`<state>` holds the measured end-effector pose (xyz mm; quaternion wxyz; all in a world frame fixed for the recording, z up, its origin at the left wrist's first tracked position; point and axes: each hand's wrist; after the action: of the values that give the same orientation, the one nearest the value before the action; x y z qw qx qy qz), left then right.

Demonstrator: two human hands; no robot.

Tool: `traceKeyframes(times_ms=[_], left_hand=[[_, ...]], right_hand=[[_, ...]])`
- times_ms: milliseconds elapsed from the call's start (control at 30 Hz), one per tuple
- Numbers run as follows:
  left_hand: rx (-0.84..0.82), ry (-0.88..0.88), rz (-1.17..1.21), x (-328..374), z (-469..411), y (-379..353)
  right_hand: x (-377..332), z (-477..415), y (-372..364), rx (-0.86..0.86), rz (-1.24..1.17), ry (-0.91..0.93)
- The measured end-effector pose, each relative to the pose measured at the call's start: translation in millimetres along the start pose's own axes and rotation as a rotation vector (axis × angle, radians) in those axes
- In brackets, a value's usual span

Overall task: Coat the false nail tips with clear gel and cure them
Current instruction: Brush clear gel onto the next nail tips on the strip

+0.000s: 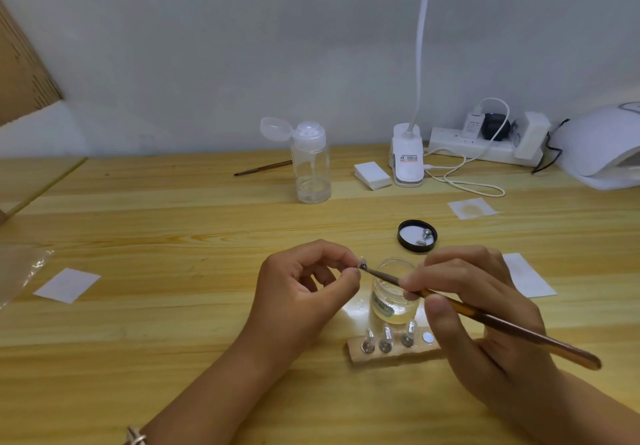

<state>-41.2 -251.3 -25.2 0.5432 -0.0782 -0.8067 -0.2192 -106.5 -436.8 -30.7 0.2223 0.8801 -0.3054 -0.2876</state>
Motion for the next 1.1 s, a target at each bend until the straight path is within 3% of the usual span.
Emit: traceKeyframes(times_ms=[1100], left_hand=[[-0.038, -0.01, 0.105, -1.7, 1.6, -1.2]], right_hand=[[-0.2, -0.2, 3.2, 0.064, -0.057, -0.036]])
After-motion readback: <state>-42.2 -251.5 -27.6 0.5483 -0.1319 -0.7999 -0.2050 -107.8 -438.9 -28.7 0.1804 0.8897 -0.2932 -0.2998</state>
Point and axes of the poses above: each hand's wrist, its own z-axis away from the middle knuckle, its own y-axis out of the back of the hand, x = y × z, and after that the axes turned 11 degrees about -x, right-handed
